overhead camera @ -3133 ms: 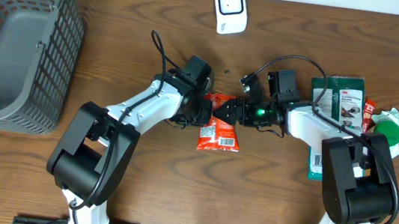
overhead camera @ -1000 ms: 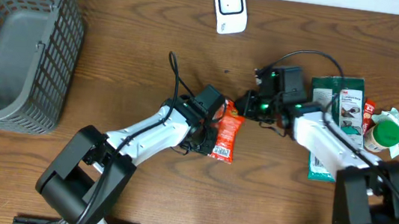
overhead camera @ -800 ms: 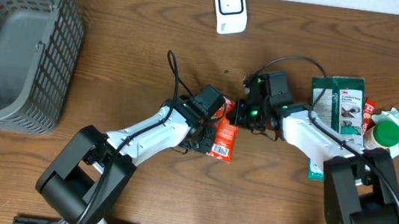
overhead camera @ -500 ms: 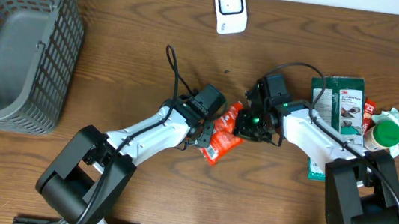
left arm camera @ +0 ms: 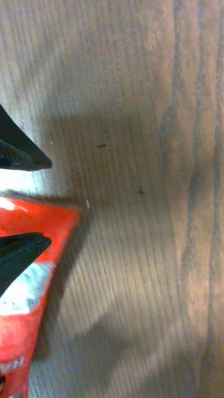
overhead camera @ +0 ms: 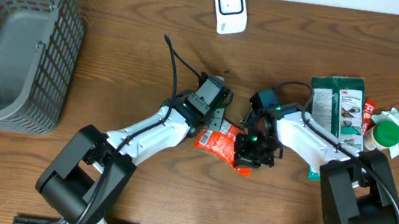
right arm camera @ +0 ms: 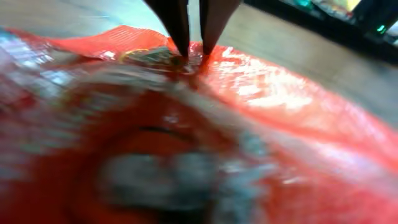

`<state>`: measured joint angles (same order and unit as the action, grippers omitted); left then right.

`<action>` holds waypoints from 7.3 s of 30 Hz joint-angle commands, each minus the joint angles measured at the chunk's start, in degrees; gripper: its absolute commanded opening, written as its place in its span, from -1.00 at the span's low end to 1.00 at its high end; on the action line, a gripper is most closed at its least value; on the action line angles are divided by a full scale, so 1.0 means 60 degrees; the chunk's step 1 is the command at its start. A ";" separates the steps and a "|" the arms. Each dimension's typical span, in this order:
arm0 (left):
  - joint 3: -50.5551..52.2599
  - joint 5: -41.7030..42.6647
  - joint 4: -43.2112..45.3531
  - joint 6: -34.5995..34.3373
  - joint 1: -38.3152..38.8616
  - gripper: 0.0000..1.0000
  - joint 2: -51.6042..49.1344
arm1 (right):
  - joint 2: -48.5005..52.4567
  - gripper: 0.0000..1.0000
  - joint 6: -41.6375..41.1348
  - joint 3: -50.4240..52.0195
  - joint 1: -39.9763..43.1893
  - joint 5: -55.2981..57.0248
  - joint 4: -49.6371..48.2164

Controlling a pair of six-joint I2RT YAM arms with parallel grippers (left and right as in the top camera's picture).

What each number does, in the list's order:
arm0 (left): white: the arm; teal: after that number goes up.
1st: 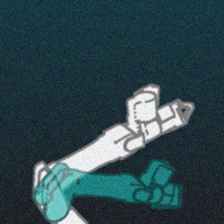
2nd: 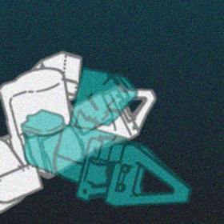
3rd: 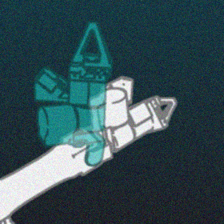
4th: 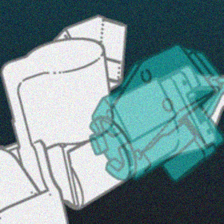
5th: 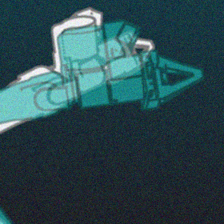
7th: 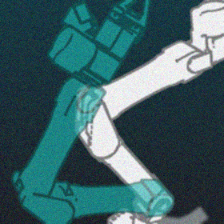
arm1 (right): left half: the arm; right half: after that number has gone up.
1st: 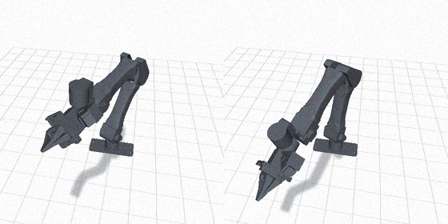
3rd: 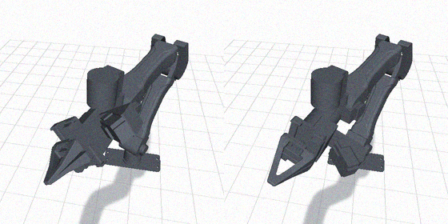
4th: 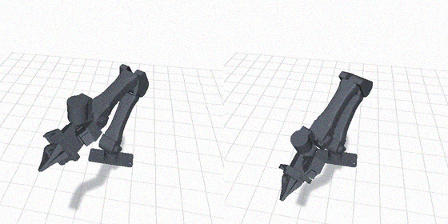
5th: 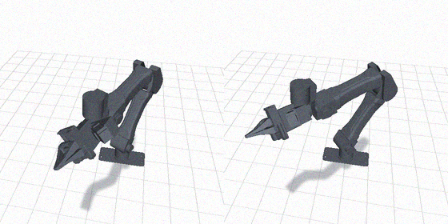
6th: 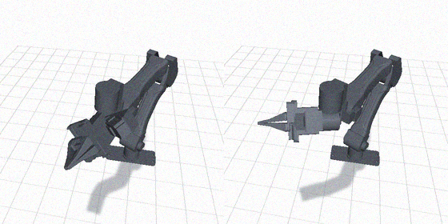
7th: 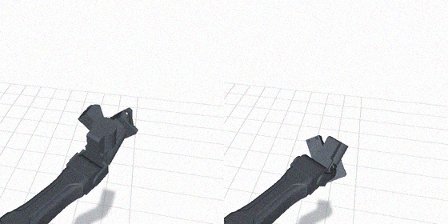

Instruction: Scan the item barcode

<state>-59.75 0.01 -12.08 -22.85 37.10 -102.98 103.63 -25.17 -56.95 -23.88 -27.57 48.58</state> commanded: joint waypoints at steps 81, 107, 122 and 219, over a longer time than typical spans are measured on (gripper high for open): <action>0.0670 0.1133 -0.1956 -0.1453 0.0382 -0.47 -0.0007 | 0.0004 -0.08 0.2211 -0.0244 0.1366 -0.0739 -0.1530; -0.1876 0.2998 -0.4302 0.0375 -0.0546 -0.47 -0.0466 | 0.0113 0.44 0.4550 -0.0226 0.3133 -0.2656 -0.1133; -0.1829 0.2994 -0.4258 0.0379 -0.0539 -0.47 -0.2080 | 0.0437 0.40 0.4601 0.0004 0.3085 -0.2648 -0.1432; -0.3330 0.1628 -0.5872 0.0871 -0.5716 0.74 0.2426 | 0.4207 -0.98 1.0928 -1.2990 -0.0153 0.9111 0.0229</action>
<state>-79.02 10.33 -47.31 -17.96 3.01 -89.08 126.74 33.54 -133.75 -24.45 20.95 54.17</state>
